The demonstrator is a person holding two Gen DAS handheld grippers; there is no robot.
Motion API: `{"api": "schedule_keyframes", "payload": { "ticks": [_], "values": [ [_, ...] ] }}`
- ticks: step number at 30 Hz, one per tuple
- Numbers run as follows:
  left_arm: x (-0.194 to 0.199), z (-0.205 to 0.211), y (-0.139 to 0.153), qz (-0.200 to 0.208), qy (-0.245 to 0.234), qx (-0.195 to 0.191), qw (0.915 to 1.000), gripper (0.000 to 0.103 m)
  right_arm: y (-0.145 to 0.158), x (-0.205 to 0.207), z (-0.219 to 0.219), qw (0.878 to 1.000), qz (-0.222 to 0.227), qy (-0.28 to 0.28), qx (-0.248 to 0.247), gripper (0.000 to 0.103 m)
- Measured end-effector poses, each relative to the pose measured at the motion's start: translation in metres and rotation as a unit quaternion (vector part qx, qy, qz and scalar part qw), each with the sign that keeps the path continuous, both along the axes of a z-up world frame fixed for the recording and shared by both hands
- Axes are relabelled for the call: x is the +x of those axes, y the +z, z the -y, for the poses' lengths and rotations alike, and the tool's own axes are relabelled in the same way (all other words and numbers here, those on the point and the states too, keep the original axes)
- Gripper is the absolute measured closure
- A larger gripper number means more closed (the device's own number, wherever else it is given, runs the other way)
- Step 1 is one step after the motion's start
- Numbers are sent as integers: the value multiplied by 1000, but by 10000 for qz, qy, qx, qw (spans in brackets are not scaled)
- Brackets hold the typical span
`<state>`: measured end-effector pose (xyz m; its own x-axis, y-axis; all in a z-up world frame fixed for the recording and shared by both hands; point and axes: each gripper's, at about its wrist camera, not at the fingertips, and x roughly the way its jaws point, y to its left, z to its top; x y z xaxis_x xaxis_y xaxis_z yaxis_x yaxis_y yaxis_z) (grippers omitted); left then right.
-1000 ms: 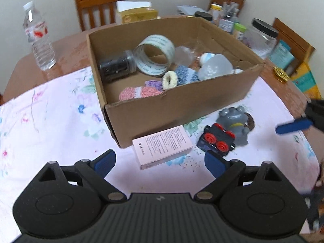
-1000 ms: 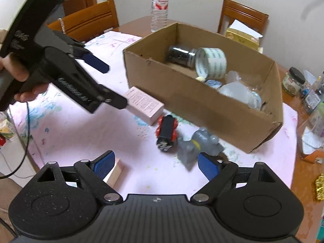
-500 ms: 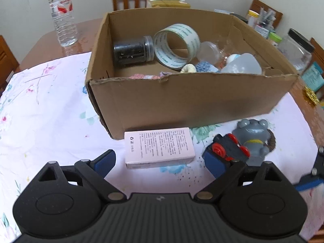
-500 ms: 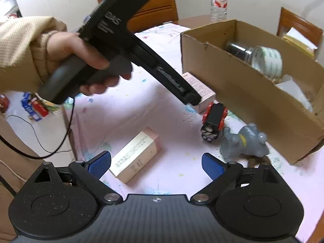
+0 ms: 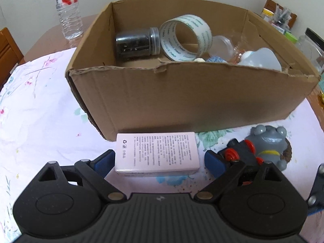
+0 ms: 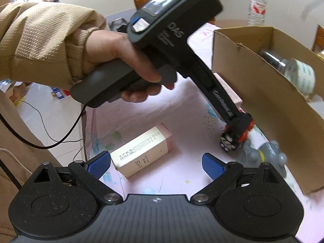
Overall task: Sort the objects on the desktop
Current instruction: 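Withdraw both grippers and reach toward the pink box and red toy car, then grasp the pink box with the left gripper while the right grasps the cream box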
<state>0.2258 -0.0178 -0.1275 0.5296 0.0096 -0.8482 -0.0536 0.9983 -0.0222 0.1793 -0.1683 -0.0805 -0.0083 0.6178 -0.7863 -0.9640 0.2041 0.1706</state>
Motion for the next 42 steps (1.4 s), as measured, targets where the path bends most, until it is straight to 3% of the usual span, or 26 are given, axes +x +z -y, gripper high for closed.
{"api": "schedule_keyframes", "payload": {
  "ticks": [13, 19, 21, 23, 28, 30, 42],
  "values": [
    [5, -7, -5, 7, 525, -125, 9985, 9, -14, 6, -38, 9893, -91, 1454, -8, 4],
    [2, -4, -6, 103, 619, -53, 9980, 9, -22, -1, -49, 9797, 195, 1992, -103, 6],
    [2, -3, -6, 111, 577, -6, 9983, 9, -23, -2, -50, 9775, 310, 2082, -126, 12],
    [1, -2, -6, 136, 556, 55, 9983, 9, -24, -3, -51, 9762, 435, 2118, -171, 18],
    [2, 0, -4, 220, 411, 182, 9987, 13, -22, -2, -52, 9777, 412, 2051, -196, 18],
    [3, 1, -3, 227, 317, 164, 9991, 23, -21, -2, -51, 9789, 414, 1992, -192, 18],
    [2, 9, 15, 234, -126, 195, 9995, 23, -2, 12, -34, 9887, 308, 1456, -191, 18]
  ]
}}
